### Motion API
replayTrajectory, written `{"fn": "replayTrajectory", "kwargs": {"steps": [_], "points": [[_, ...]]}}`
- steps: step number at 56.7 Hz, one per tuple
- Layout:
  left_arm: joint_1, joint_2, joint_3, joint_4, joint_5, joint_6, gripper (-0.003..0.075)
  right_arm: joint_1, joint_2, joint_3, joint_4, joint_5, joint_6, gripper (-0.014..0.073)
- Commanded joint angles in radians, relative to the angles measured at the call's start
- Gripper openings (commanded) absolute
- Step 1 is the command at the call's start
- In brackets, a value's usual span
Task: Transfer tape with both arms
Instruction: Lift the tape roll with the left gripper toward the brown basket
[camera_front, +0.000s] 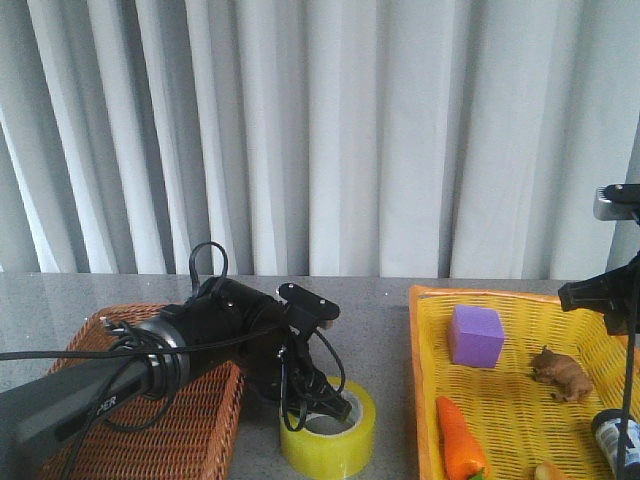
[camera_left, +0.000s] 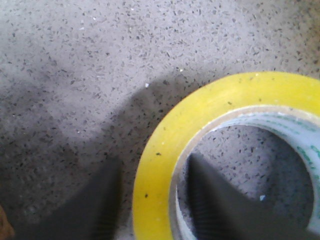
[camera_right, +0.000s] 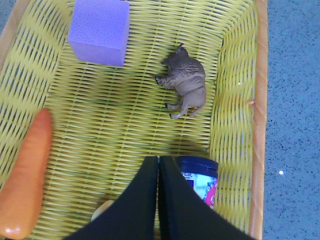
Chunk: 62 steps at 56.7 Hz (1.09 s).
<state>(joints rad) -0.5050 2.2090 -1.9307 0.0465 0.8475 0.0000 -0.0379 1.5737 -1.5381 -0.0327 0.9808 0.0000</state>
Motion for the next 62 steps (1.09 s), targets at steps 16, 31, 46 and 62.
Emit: {"fn": "replayTrajectory", "kwargs": {"steps": [16,31,46,62], "points": [[-0.007,-0.066,-0.064,-0.028,-0.064,-0.016,-0.0008,-0.006,-0.043,-0.024,-0.004,-0.045,-0.010,-0.0007],[-0.007,-0.109,-0.234,-0.046,0.015,-0.014,-0.0007,-0.006,-0.043,-0.024,-0.004,-0.045,-0.011,-0.0007],[0.008,-0.243,-0.296,0.039,0.040,0.000,-0.0006,-0.006,-0.043,-0.024,-0.004,-0.045,-0.011,-0.0007],[0.122,-0.397,-0.254,0.087,0.151,-0.005,-0.0006,-0.006,-0.043,-0.024,-0.004,-0.045,-0.011,-0.0007]]}}
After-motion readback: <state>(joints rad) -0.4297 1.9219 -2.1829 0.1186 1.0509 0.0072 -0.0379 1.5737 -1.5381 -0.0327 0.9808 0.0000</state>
